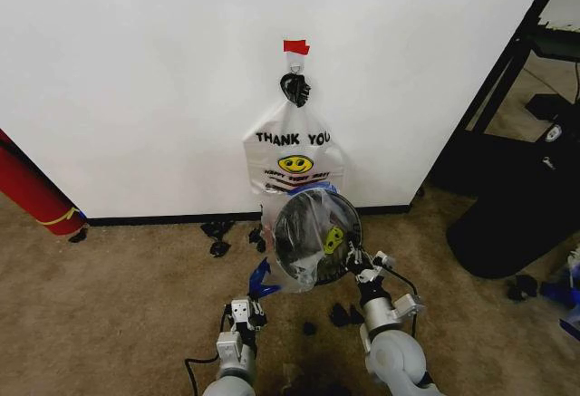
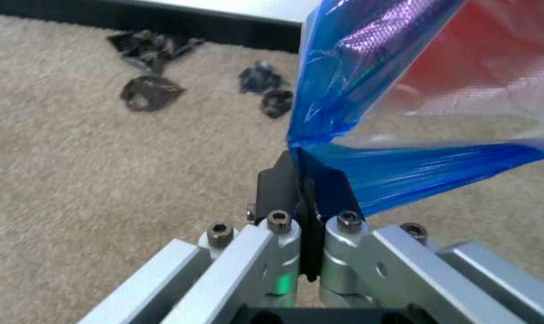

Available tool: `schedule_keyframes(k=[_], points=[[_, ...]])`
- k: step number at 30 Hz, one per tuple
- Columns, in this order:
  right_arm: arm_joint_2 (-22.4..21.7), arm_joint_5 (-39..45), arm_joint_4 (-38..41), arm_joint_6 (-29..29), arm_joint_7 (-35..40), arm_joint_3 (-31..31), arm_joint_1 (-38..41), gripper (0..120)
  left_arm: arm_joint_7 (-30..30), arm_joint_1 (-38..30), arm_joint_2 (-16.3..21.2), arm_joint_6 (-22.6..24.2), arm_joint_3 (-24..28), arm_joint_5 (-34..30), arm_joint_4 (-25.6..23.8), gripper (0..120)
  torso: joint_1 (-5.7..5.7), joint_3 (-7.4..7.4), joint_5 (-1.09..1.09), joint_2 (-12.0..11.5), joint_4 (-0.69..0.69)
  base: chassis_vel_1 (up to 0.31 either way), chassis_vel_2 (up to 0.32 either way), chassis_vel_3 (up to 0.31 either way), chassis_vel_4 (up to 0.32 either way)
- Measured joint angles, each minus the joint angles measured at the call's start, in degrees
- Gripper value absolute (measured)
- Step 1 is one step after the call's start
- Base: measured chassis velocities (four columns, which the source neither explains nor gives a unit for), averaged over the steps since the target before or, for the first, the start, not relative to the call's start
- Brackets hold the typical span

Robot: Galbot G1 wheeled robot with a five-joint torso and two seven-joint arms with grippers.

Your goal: Pick up the garbage bag from the wall and place it over the trash bin.

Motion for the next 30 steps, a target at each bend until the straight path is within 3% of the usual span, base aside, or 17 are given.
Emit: schedule_keyframes(k=[10, 17, 23, 30], points=[[0.1, 1.3, -0.4, 1.3, -3.1, -0.6, 0.0, 0, -3.1, -0.7, 0.0, 3.1, -0.4, -3.0, 0.5, 0, 0.0, 0.0, 0.0, 0.0, 0.0, 0.0, 0.0, 0.0, 0.0], [0.3, 1.3, -1.8, 1.5, -2.7, -0.7, 1.1, 0, -0.6, 0.4, 0.5, -0.4, 0.0, -1.5, -0.4, 0, 0.0, 0.0, 0.0, 0.0, 0.0, 0.0, 0.0, 0.0, 0.0], [0.6, 2.7, -4.9, 1.7, -0.4, -0.3, 3.0, 0, 1.7, 1.4, 2.3, -1.9, -0.1, 0.1, -0.7, 20, 0.0, 0.0, -0.02, 0.0, 0.0, 0.0, 0.0, 0.0, 0.0], [0.9, 1.6, -7.4, 2.1, 0.1, 0.2, 4.1, 0, 3.0, 1.4, 7.2, -2.9, -1.8, 2.5, 0.3, 47, 0.0, 0.0, -0.01, 0.0, 0.0, 0.0, 0.0, 0.0, 0.0]])
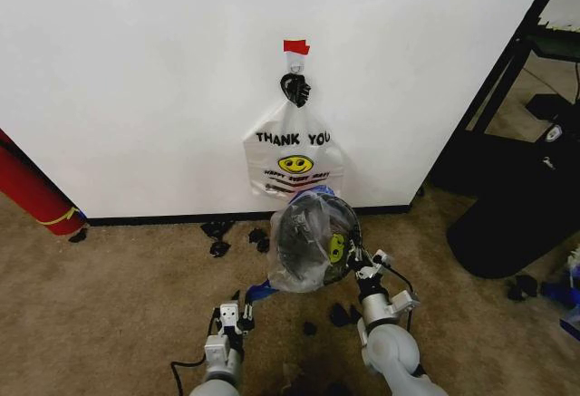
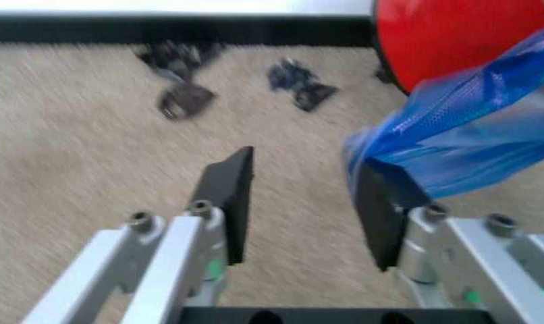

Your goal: Pick up the garbage bag from the wall and place it over the trash bin.

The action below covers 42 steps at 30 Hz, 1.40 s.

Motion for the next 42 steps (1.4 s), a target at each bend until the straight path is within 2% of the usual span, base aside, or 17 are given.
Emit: schedule_keyframes(k=[3, 5, 7, 9, 11, 13, 15, 21, 23, 25, 28, 30, 37, 42], points=[[0.2, -0.8, -0.5, 0.2, -0.3, 0.1, -0.1, 0, 0.1, -0.2, 1.7, -0.7, -1.4, 0.4, -0.8, 57, 0.0, 0.0, 0.0, 0.0, -0.01, 0.0, 0.0, 0.0, 0.0], [0.5, -1.4, -0.9, 0.2, -0.4, 0.1, -0.1, 0, 0.3, -0.3, 3.0, -0.8, -1.9, 0.1, -1.6, 68, 0.0, 0.0, 0.01, 0.0, 0.0, 0.0, 0.0, 0.0, 0.0], [0.6, -1.5, -0.9, 0.2, -0.4, 0.2, -0.1, 0, 0.4, -0.4, 3.0, -0.8, -1.7, 0.0, -1.6, 72, 0.0, 0.0, 0.0, 0.0, 0.0, 0.0, 0.0, 0.0, 0.0], [0.9, -1.5, -0.8, 0.2, -0.4, 0.3, -0.1, 0, 0.8, -1.0, 2.7, -1.0, -1.0, 0.0, -0.7, 78, 0.0, 0.0, 0.01, 0.0, 0.0, 0.0, 0.0, 0.0, 0.0], [1.2, -1.2, 0.1, 0.2, -0.4, 0.5, -0.3, 0, 2.4, -1.8, 1.0, -2.3, 0.5, 0.0, 1.6, 90, 0.0, 0.0, 0.0, 0.0, -0.01, 0.0, 0.0, 0.0, 0.0], [1.3, -1.0, 0.5, 0.2, -0.5, 0.5, -0.5, 0, 2.8, -1.9, 0.5, -2.6, 0.8, 0.1, 2.2, 91, 0.0, 0.0, -0.01, 0.0, -0.01, 0.0, 0.0, 0.0, 0.0], [1.4, -0.6, 1.2, 0.2, -0.9, 0.8, -0.8, 0, 4.9, -2.0, -0.5, -3.8, 1.4, 0.1, 3.6, 98, 0.0, 0.0, 0.0, 0.0, 0.0, 0.0, 0.0, 0.0, 0.0], [1.7, 0.1, 1.8, 0.4, -1.1, 1.2, -0.8, 0, 14.8, -2.0, -0.8, -7.9, 1.0, -0.8, 5.2, 100, 0.0, 0.0, 0.0, 0.0, -0.01, 0.0, 0.0, 0.0, 0.0], [1.9, 0.2, 1.6, 0.4, -1.1, 1.2, -0.3, 0, 23.3, -2.0, 0.1, -12.2, 0.1, -2.4, 5.7, 100, 0.0, 0.0, 0.0, 0.0, 0.0, 0.0, 0.0, 0.0, 0.0], [1.9, 0.2, 1.4, 0.4, -1.1, 1.2, -0.2, 0, 25.4, -2.0, 0.4, -13.3, -0.2, -3.0, 5.8, 100, 0.0, 0.0, 0.0, 0.0, 0.0, 0.0, 0.0, 0.0, 0.0], [2.0, 0.2, 0.8, 0.4, -1.1, 1.2, 0.2, 0, 34.4, -1.9, 1.4, -18.5, -1.3, -4.6, 6.5, 100, 0.0, 0.0, 0.0, 0.0, 0.0, 0.0, 0.0, 0.0, 0.0], [2.0, 0.2, 0.5, 0.5, -1.2, 1.2, 0.4, 0, 37.2, -1.8, 1.8, -20.3, -1.8, -4.7, 6.5, 100, 0.0, 0.0, 0.0, 0.0, 0.0, 0.0, 0.0, 0.0, 0.0], [2.2, 0.9, -0.9, 1.2, -1.6, 1.9, 1.4, 0, 38.3, -1.1, 3.7, -22.2, -4.9, -3.9, 3.8, 100, 0.0, 0.0, 0.0, 0.0, 0.0, 0.0, 0.0, 0.0, 0.0], [1.9, 1.3, -2.0, 1.5, -1.8, 2.1, 1.6, 0, 33.9, 0.1, 5.1, -22.8, -7.7, -1.8, 1.0, 100, 0.0, 0.0, 0.0, 0.0, 0.0, 0.0, 0.0, 0.0, 0.0]])
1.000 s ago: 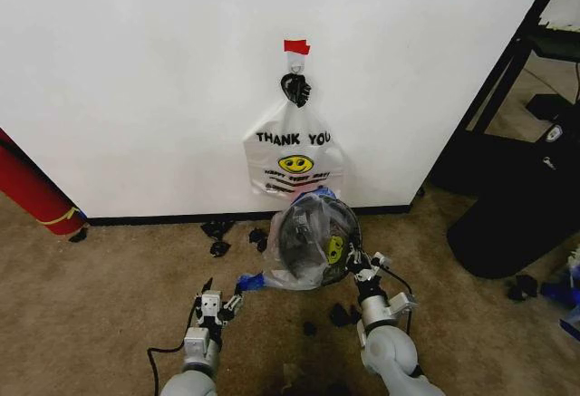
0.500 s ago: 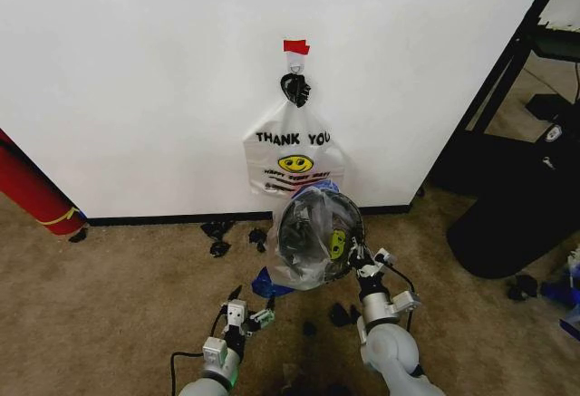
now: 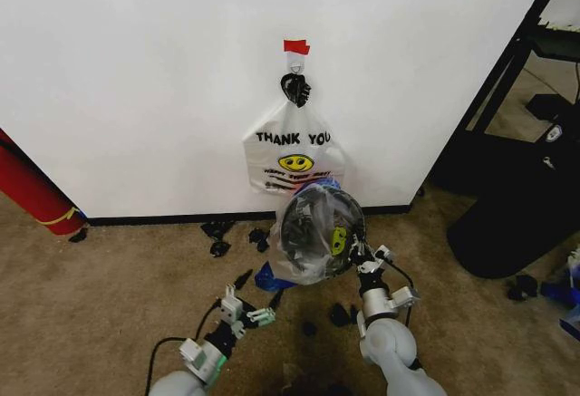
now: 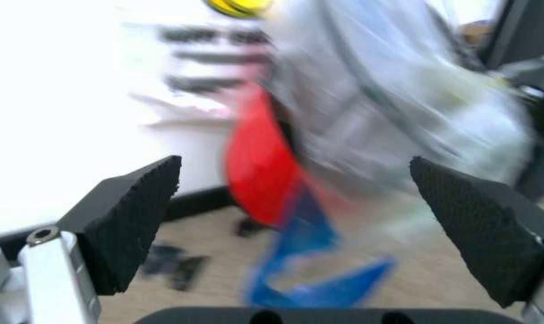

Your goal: Pick up the garbage bag from the wall and place it over the trash bin.

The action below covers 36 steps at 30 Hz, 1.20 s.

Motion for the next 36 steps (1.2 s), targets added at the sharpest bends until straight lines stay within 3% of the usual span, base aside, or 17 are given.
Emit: schedule_keyframes(k=[5, 12, 18, 30, 32, 36], points=[[-0.7, -1.2, -0.3, 0.5, -0.5, -0.9, -0.7, 0, -10.3, 1.1, -0.1, 3.9, -2.3, 1.9, -4.7, 100, 0.0, 0.0, 0.0, 0.0, 0.01, 0.0, 0.0, 0.0, 0.0], [-2.7, -4.1, 1.4, 1.4, -2.0, -2.5, -2.0, 0, -11.5, 2.0, -0.2, 4.5, -2.5, 2.0, -10.2, 100, 0.0, 0.0, 0.0, 0.0, 0.0, 0.0, 0.0, 0.0, 0.0], [-5.6, -9.3, 1.6, 3.7, -7.4, -3.2, -2.2, 0, -5.0, 0.7, 0.7, -0.7, -3.4, 0.6, -11.8, 100, 0.0, 0.0, 0.0, 0.0, 0.0, 0.0, 0.0, 0.0, 0.0], [-7.2, -15.6, -1.9, 10.9, -20.0, -1.4, -1.3, 0, -0.7, -2.1, 4.8, -0.1, -5.1, -4.5, -12.1, 100, 0.0, 0.0, 0.01, 0.0, 0.0, 0.0, 0.0, 0.0, 0.0], [-7.4, -16.7, -2.8, 12.8, -22.7, -0.8, -1.0, 0, 1.4, -2.6, 5.7, 0.6, -5.5, -5.6, -11.7, 100, 0.0, 0.0, 0.0, 0.0, 0.0, 0.0, 0.0, 0.0, 0.0], [-8.9, -18.0, -4.1, 16.8, -31.8, 0.7, -0.1, 0, 13.4, -4.5, 9.3, 1.4, -7.3, -8.0, -8.7, 100, 0.0, 0.0, 0.0, 0.0, 0.0, 0.0, 0.0, 0.0, 0.0]])
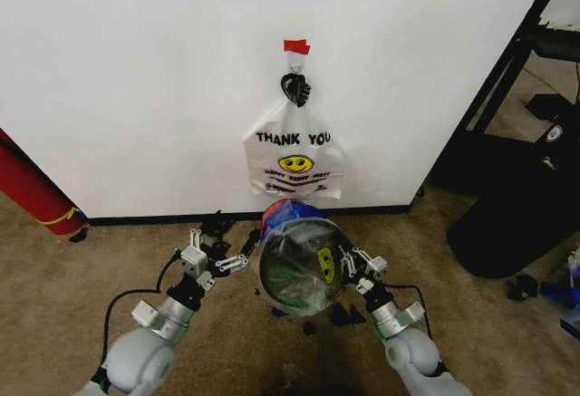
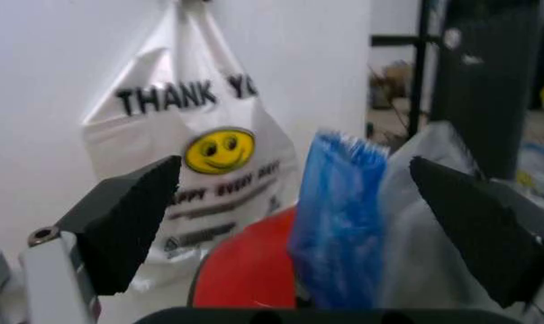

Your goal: Pick up the garbage bag from the wall and place it over the trash bin.

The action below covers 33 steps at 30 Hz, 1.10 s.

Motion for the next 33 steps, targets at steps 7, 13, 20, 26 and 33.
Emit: schedule_keyframes(k=[7, 13, 20, 26, 33], points=[[-0.2, -1.2, 0.0, 0.2, 3.6, -0.4, -0.2, 0, -2.8, 1.4, -0.4, 0.6, 0.1, -0.8, -3.6, 100, 0.0, 0.0, 0.01, 0.0, 0.0, 0.0, 0.0, 0.0, 0.0], [1.7, -3.7, -0.4, -0.1, 12.0, -1.9, -0.9, 0, -11.2, 5.6, -6.6, 0.8, 4.3, -2.1, -10.2, 98, 0.0, 0.0, 0.02, 0.0, 0.01, 0.0, 0.0, 0.0, 0.0], [3.9, -5.2, 2.0, -4.8, 26.9, -5.7, -2.1, 0, -8.6, 7.9, -12.5, 0.2, 7.9, -0.6, -9.3, 78, 0.0, 0.0, 0.01, 0.0, 0.0, 0.0, 0.0, 0.0, 0.0], [5.6, -7.2, 3.3, -5.8, 32.5, -8.3, -2.9, 0, -5.6, 8.9, -14.1, -0.9, 10.8, 4.1, -5.7, 56, 0.0, 0.0, 0.01, 0.0, 0.0, 0.0, 0.0, 0.0, 0.0], [7.7, -16.8, 2.8, -0.1, 33.0, -9.3, -2.3, 0, -14.7, 8.5, -14.2, 3.4, 15.8, 13.8, -3.7, 24, 0.0, 0.0, 0.0, 0.0, 0.0, 0.0, 0.0, 0.0, 0.0]])
